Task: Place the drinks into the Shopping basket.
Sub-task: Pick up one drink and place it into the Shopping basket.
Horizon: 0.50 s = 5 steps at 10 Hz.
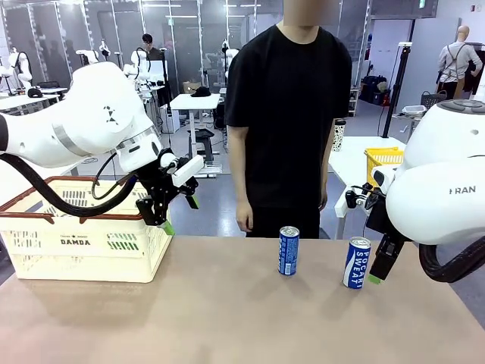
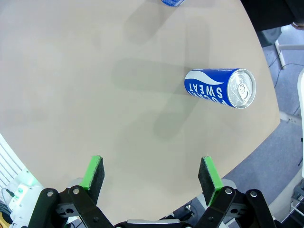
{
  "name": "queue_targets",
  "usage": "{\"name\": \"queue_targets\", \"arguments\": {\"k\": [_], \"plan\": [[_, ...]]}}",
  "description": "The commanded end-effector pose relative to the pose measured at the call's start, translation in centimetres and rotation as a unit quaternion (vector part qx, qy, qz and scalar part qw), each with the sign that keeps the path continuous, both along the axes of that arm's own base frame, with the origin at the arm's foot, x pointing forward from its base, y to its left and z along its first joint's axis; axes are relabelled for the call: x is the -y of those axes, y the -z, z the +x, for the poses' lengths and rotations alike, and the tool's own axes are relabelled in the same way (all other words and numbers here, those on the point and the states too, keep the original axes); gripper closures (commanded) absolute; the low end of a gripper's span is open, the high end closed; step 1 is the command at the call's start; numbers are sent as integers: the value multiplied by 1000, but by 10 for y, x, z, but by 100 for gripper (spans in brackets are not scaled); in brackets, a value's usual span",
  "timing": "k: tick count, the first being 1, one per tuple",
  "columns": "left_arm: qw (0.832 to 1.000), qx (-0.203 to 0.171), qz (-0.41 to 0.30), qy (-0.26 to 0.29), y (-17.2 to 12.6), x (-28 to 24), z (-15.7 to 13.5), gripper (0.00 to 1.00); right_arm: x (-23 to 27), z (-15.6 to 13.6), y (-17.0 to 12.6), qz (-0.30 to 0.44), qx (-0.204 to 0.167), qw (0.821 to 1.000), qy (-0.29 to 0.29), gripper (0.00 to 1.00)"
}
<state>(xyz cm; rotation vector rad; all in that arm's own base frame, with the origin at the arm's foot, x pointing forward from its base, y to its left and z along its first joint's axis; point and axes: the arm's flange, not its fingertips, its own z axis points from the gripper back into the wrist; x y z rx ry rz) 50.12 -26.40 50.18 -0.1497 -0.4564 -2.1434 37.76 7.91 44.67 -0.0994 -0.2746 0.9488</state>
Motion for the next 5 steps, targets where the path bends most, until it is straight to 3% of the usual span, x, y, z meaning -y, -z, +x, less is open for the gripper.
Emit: {"name": "queue_targets", "arguments": {"k": [1,5], "plan": [[1000,-2,1,3,-2,2,0,0,1,0,0,0,0,1000,1,0],[1000,5,15,23,2,15,6,0,1,0,0,0,0,1000,1,0]]}}
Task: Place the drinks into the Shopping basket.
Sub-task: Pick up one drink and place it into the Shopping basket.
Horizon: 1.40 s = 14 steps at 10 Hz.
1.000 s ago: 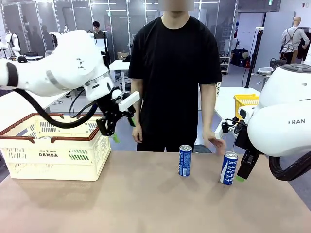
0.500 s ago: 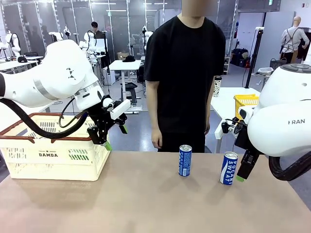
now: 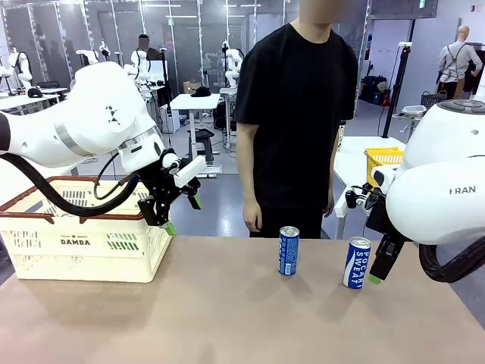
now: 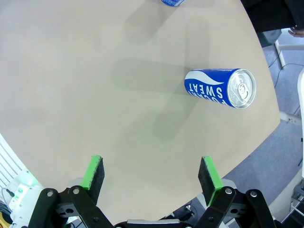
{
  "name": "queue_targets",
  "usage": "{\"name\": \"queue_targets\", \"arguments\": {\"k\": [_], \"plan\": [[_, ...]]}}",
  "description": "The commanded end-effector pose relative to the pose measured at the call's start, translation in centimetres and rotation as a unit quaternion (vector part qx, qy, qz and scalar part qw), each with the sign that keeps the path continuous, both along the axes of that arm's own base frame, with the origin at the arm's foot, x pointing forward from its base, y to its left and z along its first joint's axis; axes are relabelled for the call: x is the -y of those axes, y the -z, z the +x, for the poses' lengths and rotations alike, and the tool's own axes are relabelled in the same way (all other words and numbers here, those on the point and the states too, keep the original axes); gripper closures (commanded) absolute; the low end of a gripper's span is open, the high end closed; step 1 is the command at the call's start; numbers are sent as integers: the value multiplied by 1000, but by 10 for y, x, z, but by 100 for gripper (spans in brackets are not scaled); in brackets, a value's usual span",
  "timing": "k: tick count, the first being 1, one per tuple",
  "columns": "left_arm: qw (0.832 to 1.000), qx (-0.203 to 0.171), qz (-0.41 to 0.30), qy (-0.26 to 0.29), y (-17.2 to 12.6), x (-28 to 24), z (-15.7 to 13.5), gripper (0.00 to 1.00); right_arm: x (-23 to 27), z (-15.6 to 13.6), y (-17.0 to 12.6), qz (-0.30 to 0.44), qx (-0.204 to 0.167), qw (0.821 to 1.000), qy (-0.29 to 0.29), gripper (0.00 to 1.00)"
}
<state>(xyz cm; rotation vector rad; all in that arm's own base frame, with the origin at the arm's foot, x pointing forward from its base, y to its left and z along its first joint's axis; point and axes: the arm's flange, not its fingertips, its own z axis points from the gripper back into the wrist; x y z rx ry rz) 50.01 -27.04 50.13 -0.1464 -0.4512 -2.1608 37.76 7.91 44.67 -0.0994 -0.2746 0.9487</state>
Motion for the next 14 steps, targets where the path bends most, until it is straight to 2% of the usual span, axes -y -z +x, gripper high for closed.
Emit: {"name": "queue_targets", "arguments": {"k": [1,2,4,7,11,14], "plan": [[1000,15,8,18,4,30,17,0,1,0,0,0,0,1000,1,0],[1000,11,10,20,8,47,23,0,1,0,0,0,0,1000,1,0],[999,34,32,12,12,78,38,0,1,0,0,0,0,1000,1,0],[999,25,19,39,21,128,51,0,1,0,0,0,0,1000,1,0],[997,38,4,69,37,180,64,0,1,0,0,0,0,1000,1,0],[996,65,21,59,49,213,78,0,1,0,0,0,0,1000,1,0]]}}
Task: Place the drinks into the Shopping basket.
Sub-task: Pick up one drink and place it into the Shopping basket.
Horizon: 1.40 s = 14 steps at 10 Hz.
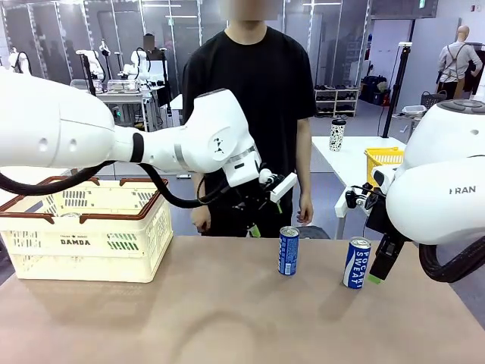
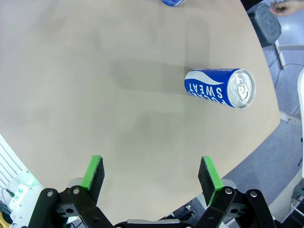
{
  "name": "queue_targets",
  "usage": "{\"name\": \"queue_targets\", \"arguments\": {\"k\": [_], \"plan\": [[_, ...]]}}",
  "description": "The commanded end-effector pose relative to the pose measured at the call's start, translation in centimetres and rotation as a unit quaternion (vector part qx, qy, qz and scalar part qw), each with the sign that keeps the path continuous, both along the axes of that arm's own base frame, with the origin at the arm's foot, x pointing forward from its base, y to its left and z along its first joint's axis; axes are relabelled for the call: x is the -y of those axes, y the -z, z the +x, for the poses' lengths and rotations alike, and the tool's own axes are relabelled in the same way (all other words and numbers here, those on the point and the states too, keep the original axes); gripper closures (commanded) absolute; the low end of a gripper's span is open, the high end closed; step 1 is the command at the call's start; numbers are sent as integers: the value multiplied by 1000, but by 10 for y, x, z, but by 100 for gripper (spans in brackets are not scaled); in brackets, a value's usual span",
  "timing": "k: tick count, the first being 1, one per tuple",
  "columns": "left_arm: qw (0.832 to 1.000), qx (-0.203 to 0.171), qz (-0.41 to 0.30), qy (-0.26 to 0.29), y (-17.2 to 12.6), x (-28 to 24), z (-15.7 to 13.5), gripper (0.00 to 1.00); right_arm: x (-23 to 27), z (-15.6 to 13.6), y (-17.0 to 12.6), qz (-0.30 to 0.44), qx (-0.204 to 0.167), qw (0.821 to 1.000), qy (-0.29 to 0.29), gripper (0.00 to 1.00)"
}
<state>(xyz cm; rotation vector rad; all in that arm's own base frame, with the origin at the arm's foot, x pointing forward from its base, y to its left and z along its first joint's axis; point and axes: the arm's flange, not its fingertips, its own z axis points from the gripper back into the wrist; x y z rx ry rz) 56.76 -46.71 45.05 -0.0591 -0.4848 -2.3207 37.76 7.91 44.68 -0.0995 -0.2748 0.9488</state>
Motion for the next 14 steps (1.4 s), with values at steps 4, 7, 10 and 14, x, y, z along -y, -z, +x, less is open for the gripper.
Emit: {"name": "queue_targets", "arguments": {"k": [4,7,10,14], "plan": [[999,42,16,-9,11,50,22,0,1,0,0,0,0,1000,1,0],[999,44,24,-12,26,66,31,0,1,0,0,0,0,1000,1,0],[999,42,31,-3,39,76,41,0,1,0,0,0,0,1000,1,0],[999,16,41,4,55,85,51,0,1,0,0,0,0,1000,1,0]]}}
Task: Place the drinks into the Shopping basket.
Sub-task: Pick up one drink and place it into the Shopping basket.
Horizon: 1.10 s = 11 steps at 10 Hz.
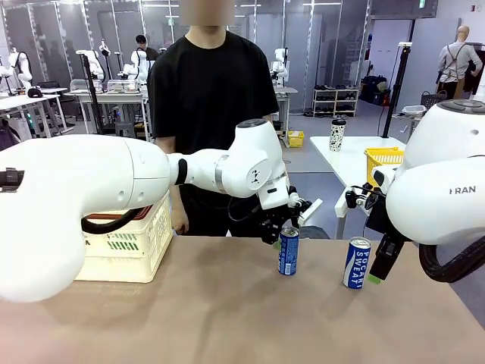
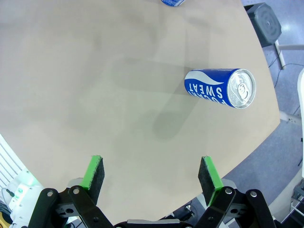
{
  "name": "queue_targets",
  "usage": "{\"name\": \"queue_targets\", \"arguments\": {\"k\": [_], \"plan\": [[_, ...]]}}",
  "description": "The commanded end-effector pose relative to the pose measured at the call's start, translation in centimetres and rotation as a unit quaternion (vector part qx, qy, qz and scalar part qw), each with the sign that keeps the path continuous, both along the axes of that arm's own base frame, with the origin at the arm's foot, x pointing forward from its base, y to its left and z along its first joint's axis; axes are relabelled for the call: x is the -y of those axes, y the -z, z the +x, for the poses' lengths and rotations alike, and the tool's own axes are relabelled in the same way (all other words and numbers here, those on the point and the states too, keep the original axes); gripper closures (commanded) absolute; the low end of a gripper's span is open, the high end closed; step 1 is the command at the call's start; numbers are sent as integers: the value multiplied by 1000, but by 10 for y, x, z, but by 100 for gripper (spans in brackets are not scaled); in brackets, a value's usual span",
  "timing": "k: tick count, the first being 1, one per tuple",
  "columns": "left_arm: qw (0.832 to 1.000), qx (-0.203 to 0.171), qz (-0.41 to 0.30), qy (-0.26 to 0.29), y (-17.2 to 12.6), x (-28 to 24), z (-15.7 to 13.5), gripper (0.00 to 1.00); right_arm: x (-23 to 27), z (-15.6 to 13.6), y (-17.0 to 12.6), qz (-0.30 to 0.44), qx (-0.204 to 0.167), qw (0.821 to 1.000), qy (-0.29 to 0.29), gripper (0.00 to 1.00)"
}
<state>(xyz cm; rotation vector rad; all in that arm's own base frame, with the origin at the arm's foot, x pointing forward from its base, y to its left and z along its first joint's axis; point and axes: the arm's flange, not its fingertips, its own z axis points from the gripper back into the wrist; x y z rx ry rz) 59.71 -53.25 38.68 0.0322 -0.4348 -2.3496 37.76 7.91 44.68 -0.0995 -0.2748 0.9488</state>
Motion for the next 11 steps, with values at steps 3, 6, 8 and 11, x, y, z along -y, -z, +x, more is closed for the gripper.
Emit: {"name": "queue_targets", "arguments": {"k": [3,6,8,11], "plan": [[1000,-23,6,0,-3,24,31,0,1,0,0,0,0,1000,1,0],[1000,-30,-9,5,-2,24,39,0,1,0,0,0,0,1000,1,0],[999,-37,-23,18,-1,23,43,2,1,0,0,0,0,1000,1,0],[998,-51,-16,20,0,25,45,6,1,0,0,0,0,1000,1,0]]}}
